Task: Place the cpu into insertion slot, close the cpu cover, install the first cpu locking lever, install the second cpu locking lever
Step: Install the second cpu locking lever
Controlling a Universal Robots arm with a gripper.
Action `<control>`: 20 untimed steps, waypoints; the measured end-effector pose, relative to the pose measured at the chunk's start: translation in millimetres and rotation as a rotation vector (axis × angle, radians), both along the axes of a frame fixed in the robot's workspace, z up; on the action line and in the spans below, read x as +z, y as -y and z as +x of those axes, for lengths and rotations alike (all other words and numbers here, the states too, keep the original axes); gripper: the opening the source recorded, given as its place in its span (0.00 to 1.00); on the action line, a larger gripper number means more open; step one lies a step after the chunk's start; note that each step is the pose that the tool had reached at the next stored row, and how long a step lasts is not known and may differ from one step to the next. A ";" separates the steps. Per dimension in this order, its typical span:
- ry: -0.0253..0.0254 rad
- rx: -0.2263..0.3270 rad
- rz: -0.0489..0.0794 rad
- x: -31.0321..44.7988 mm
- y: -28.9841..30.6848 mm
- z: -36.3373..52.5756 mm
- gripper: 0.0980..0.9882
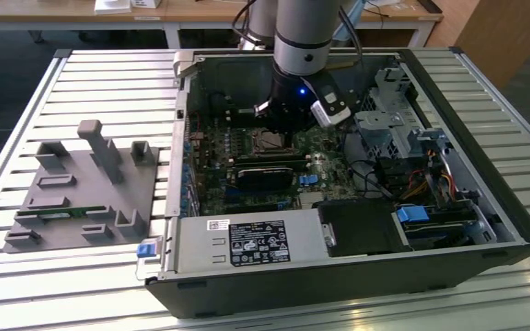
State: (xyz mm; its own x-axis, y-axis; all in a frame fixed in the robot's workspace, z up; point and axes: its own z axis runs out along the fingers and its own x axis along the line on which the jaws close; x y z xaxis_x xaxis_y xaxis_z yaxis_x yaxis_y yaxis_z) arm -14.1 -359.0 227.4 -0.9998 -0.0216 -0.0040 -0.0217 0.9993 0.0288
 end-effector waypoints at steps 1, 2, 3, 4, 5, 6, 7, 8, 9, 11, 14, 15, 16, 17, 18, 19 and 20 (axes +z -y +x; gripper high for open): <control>0.0000 0.000 0.000 0.0 1.0 -0.2 0.01; 0.0001 0.001 0.000 -0.1 1.7 -0.9 0.01; 0.0001 0.002 0.000 -0.1 2.1 -2.3 0.01; 0.0001 0.002 0.000 -0.2 2.2 -5.3 0.01; 0.0001 0.003 0.000 -0.3 2.2 -8.5 0.01; 0.0001 0.003 0.000 -0.3 2.3 -11.6 0.01; 0.0000 0.004 0.000 -0.3 2.3 -14.6 0.01; 0.0000 0.004 0.000 -0.4 2.4 -17.8 0.01; 0.0000 0.004 0.000 -0.5 2.4 -21.1 0.01; 0.0000 0.005 0.000 -0.8 2.4 -27.4 0.01; 0.0001 0.005 0.000 -2.2 2.7 -32.1 0.01; 0.0000 0.006 0.000 -3.4 2.8 -32.4 0.01; 0.0001 0.006 0.000 -5.0 2.8 -32.5 0.01; 0.0000 0.006 0.000 -6.6 2.8 -32.6 0.01; -0.0001 0.007 0.000 -8.2 2.9 -32.7 0.01; -0.0001 0.007 0.000 -9.7 2.9 -32.9 0.01; 0.0000 0.007 0.000 -10.8 2.9 -33.0 0.01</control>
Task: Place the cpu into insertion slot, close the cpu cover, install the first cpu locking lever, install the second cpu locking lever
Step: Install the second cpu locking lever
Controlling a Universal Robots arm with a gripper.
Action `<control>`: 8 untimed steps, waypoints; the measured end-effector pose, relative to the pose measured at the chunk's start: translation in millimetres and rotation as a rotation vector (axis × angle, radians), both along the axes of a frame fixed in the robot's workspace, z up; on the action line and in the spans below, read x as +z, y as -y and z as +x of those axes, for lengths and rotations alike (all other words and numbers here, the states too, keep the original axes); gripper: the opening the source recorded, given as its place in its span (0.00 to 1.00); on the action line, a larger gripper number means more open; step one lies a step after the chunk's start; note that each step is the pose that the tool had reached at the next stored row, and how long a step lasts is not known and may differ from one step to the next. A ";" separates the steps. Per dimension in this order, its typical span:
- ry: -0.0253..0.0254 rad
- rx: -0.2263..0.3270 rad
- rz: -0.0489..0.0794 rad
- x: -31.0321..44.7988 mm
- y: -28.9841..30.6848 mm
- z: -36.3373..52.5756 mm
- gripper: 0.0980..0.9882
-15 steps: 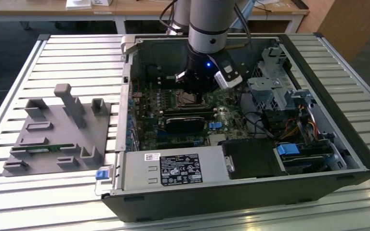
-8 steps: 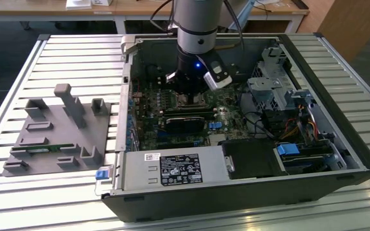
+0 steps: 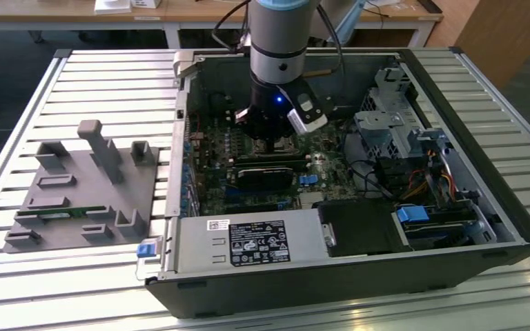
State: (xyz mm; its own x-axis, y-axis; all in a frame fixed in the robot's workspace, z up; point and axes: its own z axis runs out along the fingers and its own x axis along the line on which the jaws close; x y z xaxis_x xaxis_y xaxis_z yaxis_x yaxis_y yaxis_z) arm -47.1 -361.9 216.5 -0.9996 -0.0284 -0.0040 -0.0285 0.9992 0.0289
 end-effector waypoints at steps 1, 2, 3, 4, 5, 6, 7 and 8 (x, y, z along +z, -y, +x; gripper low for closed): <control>0.0000 0.000 0.000 -0.5 0.2 -0.2 0.01; -0.0002 0.000 0.002 -0.5 1.2 -0.5 0.01; 0.0000 0.000 0.008 -0.6 2.4 -0.9 0.01; 0.0000 0.000 0.014 -0.6 3.7 -1.4 0.01; 0.0000 0.000 0.022 -0.6 5.2 -2.0 0.01; 0.0000 0.000 0.028 -0.6 6.8 -2.7 0.01; 0.0000 0.000 0.033 -0.6 8.7 -3.3 0.01; 0.0000 0.000 0.037 -0.6 10.4 -3.9 0.01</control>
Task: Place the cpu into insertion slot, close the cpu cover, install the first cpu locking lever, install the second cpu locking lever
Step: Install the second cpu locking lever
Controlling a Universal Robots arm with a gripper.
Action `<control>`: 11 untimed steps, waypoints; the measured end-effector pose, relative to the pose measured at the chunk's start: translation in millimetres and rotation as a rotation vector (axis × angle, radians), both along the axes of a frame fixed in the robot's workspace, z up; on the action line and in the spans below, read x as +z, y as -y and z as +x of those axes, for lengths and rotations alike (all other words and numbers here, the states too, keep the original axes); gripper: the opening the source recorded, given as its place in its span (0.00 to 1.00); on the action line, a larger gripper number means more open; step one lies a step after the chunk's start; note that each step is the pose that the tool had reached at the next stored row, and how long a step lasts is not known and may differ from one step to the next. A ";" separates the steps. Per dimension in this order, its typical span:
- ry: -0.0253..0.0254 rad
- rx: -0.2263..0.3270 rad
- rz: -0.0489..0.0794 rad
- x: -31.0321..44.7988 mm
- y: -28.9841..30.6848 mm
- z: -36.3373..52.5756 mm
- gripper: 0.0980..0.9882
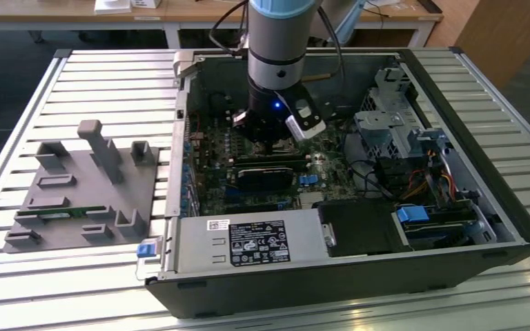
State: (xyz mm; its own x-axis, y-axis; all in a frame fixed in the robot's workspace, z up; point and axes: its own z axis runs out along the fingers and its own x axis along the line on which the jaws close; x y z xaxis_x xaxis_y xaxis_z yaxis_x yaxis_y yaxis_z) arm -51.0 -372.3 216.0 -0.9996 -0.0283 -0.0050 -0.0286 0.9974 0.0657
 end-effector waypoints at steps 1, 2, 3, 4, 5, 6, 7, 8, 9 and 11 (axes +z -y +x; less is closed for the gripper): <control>0.0000 0.000 0.004 0.0 1.2 -0.8 0.01; 0.0000 0.000 0.009 0.0 2.4 -2.2 0.01; 0.0000 0.000 0.013 0.0 3.3 -3.5 0.01; 0.0000 0.000 0.017 0.0 4.0 -4.9 0.01; 0.0000 0.000 0.021 -0.1 4.4 -6.5 0.01; 0.0000 0.001 0.026 -0.3 4.6 -7.7 0.01; 0.0000 0.002 0.032 -0.8 4.7 -8.8 0.01; 0.0000 0.003 0.039 -1.7 4.6 -9.6 0.01; 0.0001 0.005 0.043 -3.4 4.6 -9.9 0.01; -0.0001 0.009 0.048 -6.3 4.6 -10.5 0.01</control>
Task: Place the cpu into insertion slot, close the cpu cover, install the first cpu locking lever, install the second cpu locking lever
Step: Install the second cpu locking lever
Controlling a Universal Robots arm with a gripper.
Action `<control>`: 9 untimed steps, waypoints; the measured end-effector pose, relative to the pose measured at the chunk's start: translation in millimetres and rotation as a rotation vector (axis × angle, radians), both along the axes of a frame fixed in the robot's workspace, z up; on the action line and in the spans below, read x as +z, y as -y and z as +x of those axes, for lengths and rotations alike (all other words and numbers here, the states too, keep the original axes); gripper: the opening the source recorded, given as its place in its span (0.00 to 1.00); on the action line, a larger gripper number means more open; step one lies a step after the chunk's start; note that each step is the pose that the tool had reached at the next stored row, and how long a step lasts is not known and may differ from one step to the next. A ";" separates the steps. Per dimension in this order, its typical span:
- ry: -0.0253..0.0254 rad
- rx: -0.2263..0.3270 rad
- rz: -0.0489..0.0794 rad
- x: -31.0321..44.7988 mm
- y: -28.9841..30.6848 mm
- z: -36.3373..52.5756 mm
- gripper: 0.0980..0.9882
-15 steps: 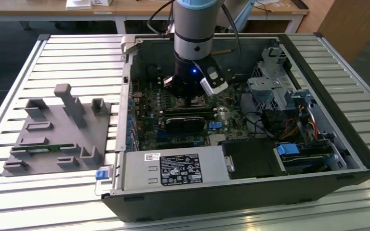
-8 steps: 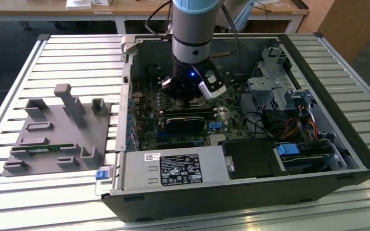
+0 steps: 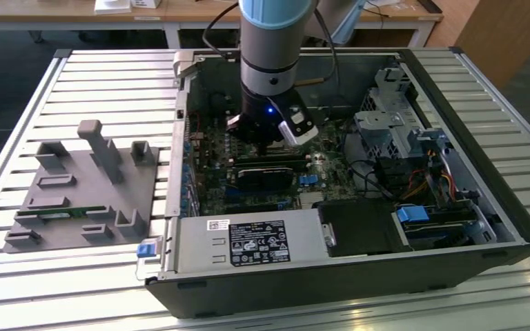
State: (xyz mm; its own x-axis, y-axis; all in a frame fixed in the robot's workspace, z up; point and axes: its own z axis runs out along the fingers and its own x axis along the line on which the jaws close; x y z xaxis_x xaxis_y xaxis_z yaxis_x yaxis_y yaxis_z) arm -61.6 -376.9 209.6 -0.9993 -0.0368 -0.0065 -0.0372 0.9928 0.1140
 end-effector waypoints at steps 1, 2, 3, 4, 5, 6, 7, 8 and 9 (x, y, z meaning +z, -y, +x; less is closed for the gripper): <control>0.0000 0.002 0.003 -1.2 0.0 -0.2 0.01; -0.0001 0.002 0.006 -1.8 0.3 -0.5 0.01; 0.0000 0.003 0.010 -2.2 1.5 -0.9 0.01; 0.0000 0.003 0.014 -2.3 2.9 -1.4 0.01; 0.0000 0.003 0.019 -2.3 4.6 -2.1 0.01; 0.0000 0.004 0.024 -2.3 6.2 -2.7 0.01; 0.0001 0.004 0.028 -2.4 7.8 -3.2 0.01; 0.0002 0.004 0.032 -2.4 9.4 -3.8 0.01; 0.0001 0.004 0.036 -2.4 10.8 -4.1 0.01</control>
